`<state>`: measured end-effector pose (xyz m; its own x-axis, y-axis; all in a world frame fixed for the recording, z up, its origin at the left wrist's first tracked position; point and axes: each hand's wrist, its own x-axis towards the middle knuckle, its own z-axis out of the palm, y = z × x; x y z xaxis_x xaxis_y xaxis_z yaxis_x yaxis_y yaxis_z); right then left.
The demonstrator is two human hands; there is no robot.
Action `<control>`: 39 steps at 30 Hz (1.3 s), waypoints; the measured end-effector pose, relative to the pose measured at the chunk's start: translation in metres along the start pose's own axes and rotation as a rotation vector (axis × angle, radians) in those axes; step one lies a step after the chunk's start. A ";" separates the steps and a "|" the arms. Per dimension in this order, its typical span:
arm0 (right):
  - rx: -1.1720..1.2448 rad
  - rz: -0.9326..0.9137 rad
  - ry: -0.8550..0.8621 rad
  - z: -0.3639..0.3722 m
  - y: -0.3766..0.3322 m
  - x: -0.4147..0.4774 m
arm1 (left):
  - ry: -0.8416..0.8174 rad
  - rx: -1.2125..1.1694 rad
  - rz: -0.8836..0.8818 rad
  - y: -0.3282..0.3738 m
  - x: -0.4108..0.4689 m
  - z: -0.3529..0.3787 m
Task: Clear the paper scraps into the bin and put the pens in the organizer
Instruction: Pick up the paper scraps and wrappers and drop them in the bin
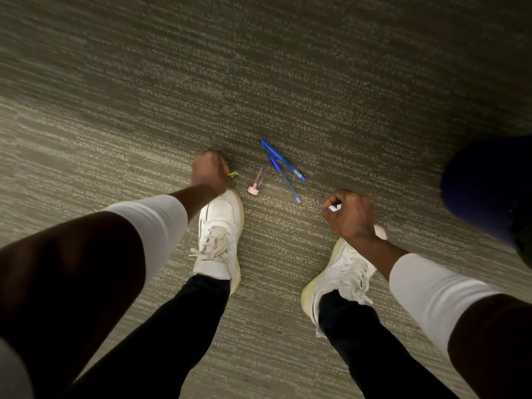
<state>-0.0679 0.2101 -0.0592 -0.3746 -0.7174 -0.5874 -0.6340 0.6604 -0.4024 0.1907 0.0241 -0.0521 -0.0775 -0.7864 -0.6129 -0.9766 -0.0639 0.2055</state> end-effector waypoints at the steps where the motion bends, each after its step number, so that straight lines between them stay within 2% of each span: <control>1: 0.005 0.007 0.005 -0.002 -0.003 -0.001 | -0.013 0.004 0.030 0.003 -0.001 -0.004; 7: 0.087 0.031 0.008 -0.045 -0.037 -0.021 | -0.027 -0.065 0.248 0.046 -0.033 -0.038; 14: 0.224 0.066 0.090 -0.139 -0.072 -0.052 | 0.025 -0.146 0.288 0.131 -0.083 -0.094; 19: 0.311 0.137 0.206 -0.215 -0.075 -0.086 | 0.004 -0.238 0.387 0.220 -0.134 -0.115; 27: 0.336 0.120 0.456 -0.320 -0.040 -0.131 | -0.036 -0.365 0.539 0.367 -0.203 -0.125; 33: 0.371 0.444 0.600 -0.363 0.032 -0.135 | -0.117 -0.317 0.634 0.447 -0.235 -0.100; 36: 0.380 0.554 0.606 -0.366 0.066 -0.133 | -0.184 -0.220 0.685 0.473 -0.243 -0.078; 39: 0.502 0.634 0.582 -0.366 0.088 -0.126 | -0.239 -0.097 0.776 0.489 -0.248 -0.057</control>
<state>-0.3242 0.2774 0.2370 -0.9034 -0.1080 -0.4149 0.1073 0.8799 -0.4628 -0.2564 0.1532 0.2442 -0.7759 -0.4773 -0.4125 -0.6063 0.3835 0.6966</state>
